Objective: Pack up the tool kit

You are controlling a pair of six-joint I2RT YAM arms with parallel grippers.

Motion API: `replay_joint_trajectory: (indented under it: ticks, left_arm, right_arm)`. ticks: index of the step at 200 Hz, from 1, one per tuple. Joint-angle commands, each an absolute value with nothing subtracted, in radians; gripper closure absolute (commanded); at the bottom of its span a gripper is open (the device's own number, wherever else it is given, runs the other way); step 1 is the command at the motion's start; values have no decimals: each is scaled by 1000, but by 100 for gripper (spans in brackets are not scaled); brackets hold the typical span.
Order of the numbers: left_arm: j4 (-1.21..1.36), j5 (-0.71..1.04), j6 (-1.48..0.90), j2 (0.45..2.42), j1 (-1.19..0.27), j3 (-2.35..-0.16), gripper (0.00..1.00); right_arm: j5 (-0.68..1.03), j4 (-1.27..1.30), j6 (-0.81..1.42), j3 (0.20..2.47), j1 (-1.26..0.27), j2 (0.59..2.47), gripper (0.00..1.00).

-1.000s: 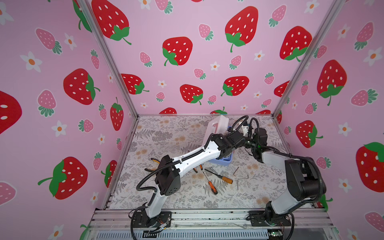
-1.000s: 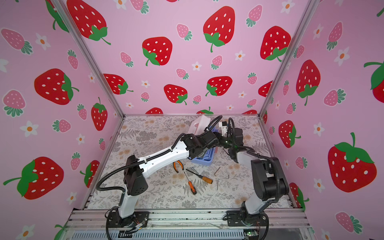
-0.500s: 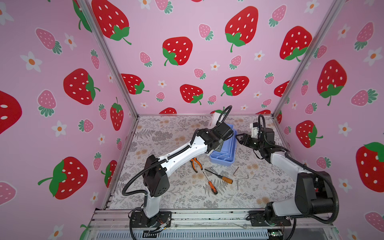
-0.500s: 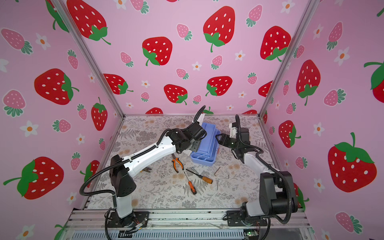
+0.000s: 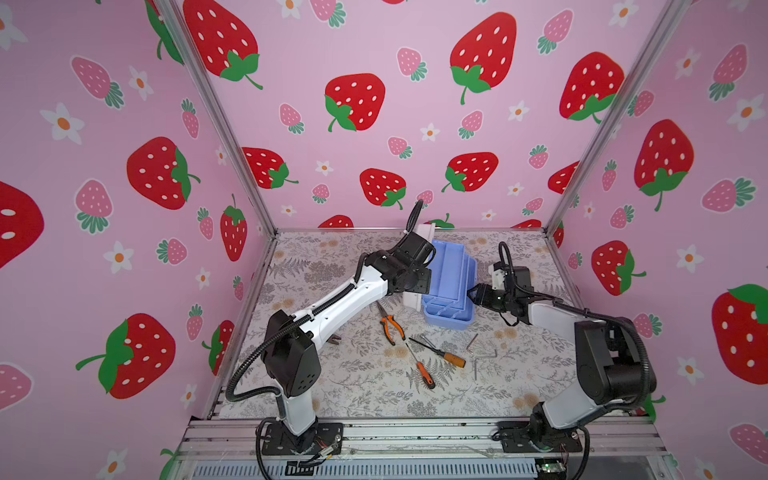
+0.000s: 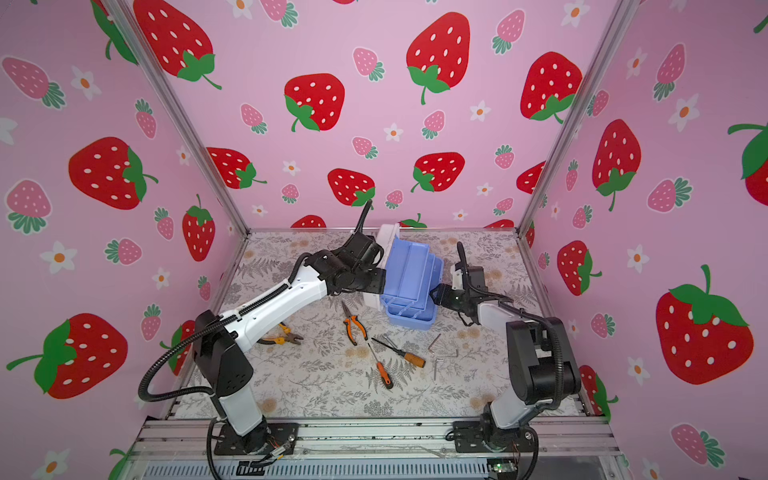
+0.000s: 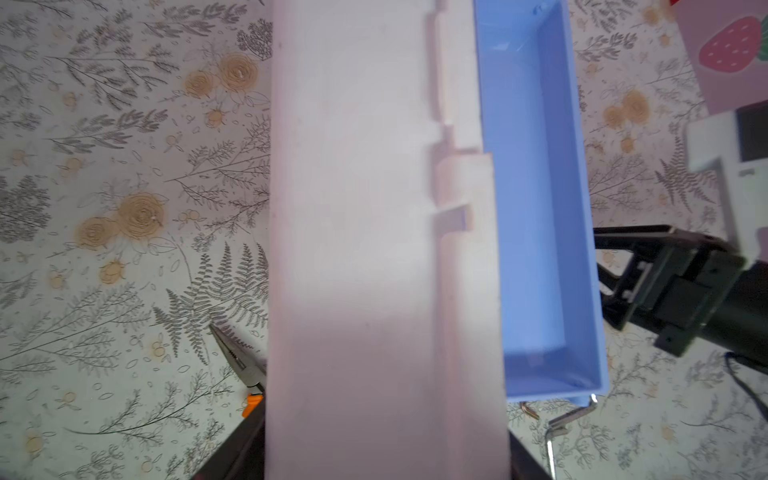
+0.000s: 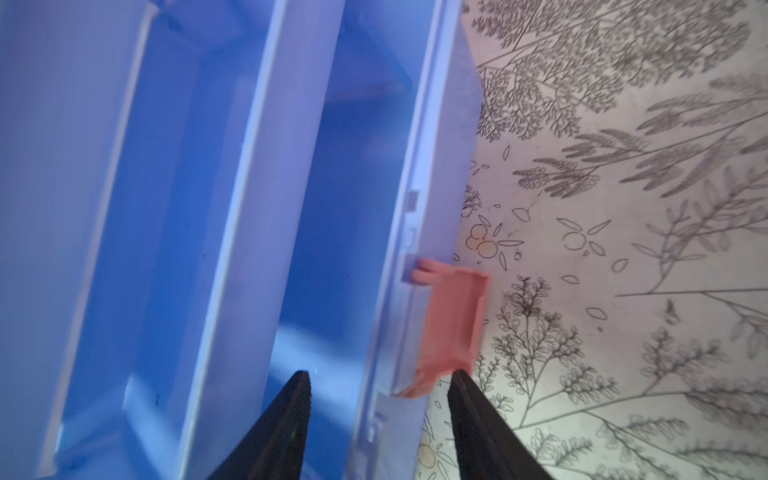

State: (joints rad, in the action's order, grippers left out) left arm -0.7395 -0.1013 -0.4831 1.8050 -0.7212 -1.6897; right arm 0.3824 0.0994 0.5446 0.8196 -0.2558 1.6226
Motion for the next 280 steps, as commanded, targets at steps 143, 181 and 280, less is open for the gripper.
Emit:
replay_joint_trajectory:
  ticks: [143, 181, 280]
  left_arm:
    - [-435, 400, -635, 2055, -413, -1714, 11]
    - [-422, 441, -650, 2136, -375, -1778, 11]
    - [-334, 463, -675, 2137, -320, -1658, 9]
  right_arm:
    - [352, 35, 539, 1154, -236, 1961, 52]
    - [367, 35, 560, 1218, -235, 1995, 49]
    - [372, 12, 549, 1261, -224, 2003, 35]
